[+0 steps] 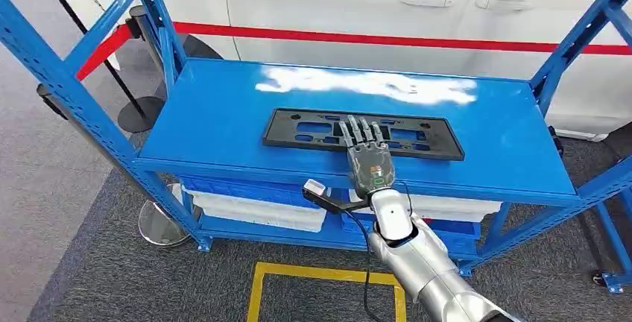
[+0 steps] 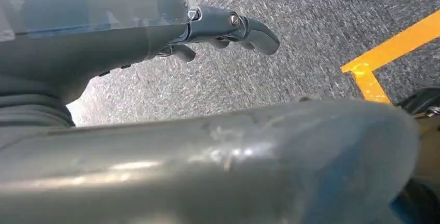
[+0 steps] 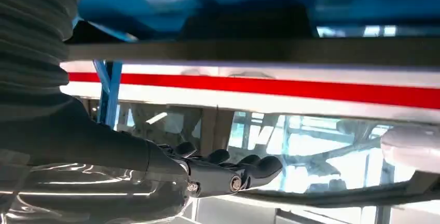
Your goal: Take the parts from the cabinet and place them on the table.
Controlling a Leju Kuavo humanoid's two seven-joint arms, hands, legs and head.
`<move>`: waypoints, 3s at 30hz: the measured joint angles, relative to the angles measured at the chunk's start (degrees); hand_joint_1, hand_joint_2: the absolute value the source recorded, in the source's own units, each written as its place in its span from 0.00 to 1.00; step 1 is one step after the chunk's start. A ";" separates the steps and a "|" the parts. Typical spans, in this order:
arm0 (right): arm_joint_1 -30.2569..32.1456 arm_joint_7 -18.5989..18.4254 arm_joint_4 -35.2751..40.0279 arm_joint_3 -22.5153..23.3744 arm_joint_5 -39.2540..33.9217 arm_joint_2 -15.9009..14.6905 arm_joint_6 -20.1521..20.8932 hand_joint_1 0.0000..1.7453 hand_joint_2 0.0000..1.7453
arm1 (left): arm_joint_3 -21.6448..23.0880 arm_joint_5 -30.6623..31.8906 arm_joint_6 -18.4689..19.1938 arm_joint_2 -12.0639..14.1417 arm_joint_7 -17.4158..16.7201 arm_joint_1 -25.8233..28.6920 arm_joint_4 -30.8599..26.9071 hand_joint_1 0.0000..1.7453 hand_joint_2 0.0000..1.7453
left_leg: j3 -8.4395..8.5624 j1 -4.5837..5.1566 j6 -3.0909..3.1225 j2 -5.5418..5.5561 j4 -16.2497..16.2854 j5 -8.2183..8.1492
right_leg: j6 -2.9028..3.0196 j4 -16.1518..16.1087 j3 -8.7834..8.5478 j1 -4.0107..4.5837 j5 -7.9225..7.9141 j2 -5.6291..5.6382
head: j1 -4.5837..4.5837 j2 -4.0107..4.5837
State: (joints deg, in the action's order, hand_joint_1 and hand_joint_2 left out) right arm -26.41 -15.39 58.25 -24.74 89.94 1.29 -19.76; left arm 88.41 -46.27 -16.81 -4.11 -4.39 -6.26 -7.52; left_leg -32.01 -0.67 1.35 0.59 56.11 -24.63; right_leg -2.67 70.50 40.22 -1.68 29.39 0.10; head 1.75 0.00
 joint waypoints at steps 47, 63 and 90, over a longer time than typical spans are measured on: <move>4.81 0.50 -0.24 -0.26 0.11 0.00 -3.43 0.40 1.00 | -0.09 -1.73 -0.04 -0.33 0.31 0.69 0.00 0.00 0.00 | -9.23 -0.13 -2.94 -0.40 6.58 6.41 | 2.92 -13.95 -17.98 0.27 4.24 0.55 | 0.42 0.00; 5.07 3.56 -0.09 0.22 -4.85 -0.02 -2.60 1.00 1.00 | -0.09 -1.79 -2.03 -0.50 0.66 0.15 0.00 0.00 0.00 | -5.36 0.36 -0.10 0.57 2.93 2.43 | 0.54 -21.16 -24.28 0.41 5.94 0.71 | 0.24 0.00; -2.65 19.76 24.53 5.38 -65.40 -0.90 3.92 1.00 1.00 | -0.09 -6.01 -4.00 -0.11 4.05 0.46 0.00 0.00 0.00 | -4.83 0.38 0.09 0.79 2.73 2.65 | 0.13 -21.16 -24.69 0.45 5.70 0.35 | 0.24 0.00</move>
State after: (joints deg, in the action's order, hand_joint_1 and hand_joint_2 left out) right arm -29.07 4.38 82.78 -19.36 24.55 0.39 -15.84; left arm 88.32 -52.28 -20.81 -4.22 -0.35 -5.80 -7.52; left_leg -36.83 -0.28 1.45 1.38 58.84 -21.98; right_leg -2.54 49.34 15.53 -1.23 35.09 0.45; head 1.99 0.00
